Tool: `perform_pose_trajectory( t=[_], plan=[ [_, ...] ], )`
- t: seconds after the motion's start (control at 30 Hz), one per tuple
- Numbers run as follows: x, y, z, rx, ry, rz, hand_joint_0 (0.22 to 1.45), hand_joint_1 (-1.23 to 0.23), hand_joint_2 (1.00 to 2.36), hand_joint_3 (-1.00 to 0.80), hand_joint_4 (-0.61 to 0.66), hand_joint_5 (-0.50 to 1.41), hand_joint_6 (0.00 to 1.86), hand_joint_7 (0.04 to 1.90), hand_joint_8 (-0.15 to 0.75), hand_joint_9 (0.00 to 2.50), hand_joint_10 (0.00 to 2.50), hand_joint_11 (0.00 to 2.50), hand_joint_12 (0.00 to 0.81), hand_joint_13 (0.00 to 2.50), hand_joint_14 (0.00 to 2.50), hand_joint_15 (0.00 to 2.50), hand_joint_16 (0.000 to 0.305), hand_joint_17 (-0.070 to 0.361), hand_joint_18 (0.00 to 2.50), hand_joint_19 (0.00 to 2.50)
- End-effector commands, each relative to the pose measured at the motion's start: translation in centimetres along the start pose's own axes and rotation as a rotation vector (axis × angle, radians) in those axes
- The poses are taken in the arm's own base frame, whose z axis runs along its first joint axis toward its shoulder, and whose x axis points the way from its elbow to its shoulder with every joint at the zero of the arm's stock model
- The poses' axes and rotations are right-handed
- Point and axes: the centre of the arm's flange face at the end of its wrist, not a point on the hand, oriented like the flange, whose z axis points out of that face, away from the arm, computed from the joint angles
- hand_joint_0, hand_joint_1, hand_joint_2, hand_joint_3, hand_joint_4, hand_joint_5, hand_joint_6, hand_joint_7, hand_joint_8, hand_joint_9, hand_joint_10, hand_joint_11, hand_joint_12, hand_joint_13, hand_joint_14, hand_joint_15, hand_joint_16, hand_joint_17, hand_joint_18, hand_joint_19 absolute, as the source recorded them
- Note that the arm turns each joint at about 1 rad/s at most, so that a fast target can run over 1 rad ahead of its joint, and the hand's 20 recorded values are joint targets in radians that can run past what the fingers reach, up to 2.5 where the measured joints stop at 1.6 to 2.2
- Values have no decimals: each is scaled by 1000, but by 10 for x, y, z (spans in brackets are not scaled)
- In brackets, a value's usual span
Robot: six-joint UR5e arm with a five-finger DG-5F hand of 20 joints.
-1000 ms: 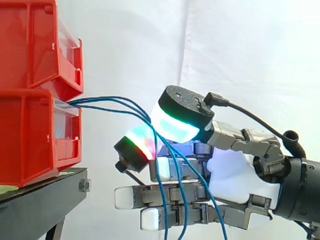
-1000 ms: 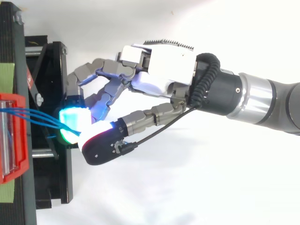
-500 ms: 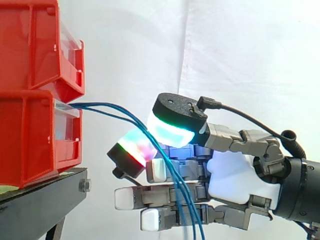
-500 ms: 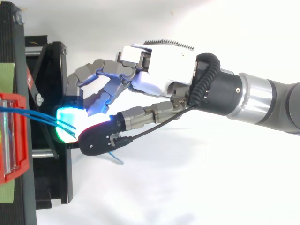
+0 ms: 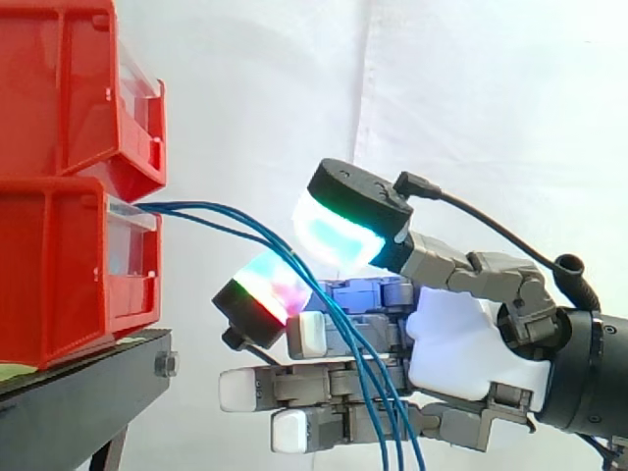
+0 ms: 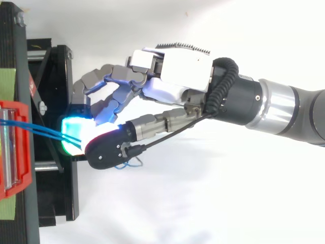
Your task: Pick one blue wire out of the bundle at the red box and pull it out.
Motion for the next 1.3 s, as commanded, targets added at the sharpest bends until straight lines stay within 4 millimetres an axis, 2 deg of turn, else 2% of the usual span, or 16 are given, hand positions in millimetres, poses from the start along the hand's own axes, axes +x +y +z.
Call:
perform_pose_trajectory(
  t=[0.0, 0.2, 0.4, 0.6, 0.67, 0.93, 1.17, 1.27],
  plan=[
    [0, 0, 0, 0, 0, 0, 499, -673, 1006, -401, 174, -153, 838, 1011, 302, 1046, 18, 685, 406, 738, 14, 403, 55, 125, 690, 562],
    [0, 0, 0, 0, 0, 0, 487, -693, 1004, -434, 187, -150, 843, 1032, 306, 1048, 20, 683, 411, 740, 16, 404, 56, 127, 697, 564],
    [-1, 0, 0, 0, 0, 0, 505, -794, 1003, -446, 194, -145, 868, 1070, 303, 1066, 21, 703, 398, 746, 14, 408, 54, 122, 688, 561],
    [-1, 0, 0, 0, -1, 0, 595, -841, 1012, -324, 193, -147, 883, 1107, 289, 1075, 22, 745, 374, 745, 15, 412, 50, 111, 671, 569],
    [-1, 0, 0, 0, -1, 0, 611, -845, 1015, -249, 146, -149, 886, 1135, 284, 1067, 22, 761, 375, 745, 15, 416, 49, 111, 670, 560],
    [-1, 0, 0, 0, -1, 0, 638, -884, 1015, -137, 110, -172, 895, 1046, 285, 1011, 20, 748, 383, 734, 16, 404, 52, 117, 691, 533],
    [-1, 0, 0, 0, -1, 0, 677, -893, 1011, -335, 171, -177, 880, 926, 263, 971, 21, 741, 366, 706, 15, 400, 49, 110, 641, 526],
    [-1, 0, 0, 0, -1, 0, 676, -904, 1007, -399, 182, -169, 867, 977, 267, 978, 22, 749, 366, 704, 15, 402, 49, 110, 638, 527]
  ],
)
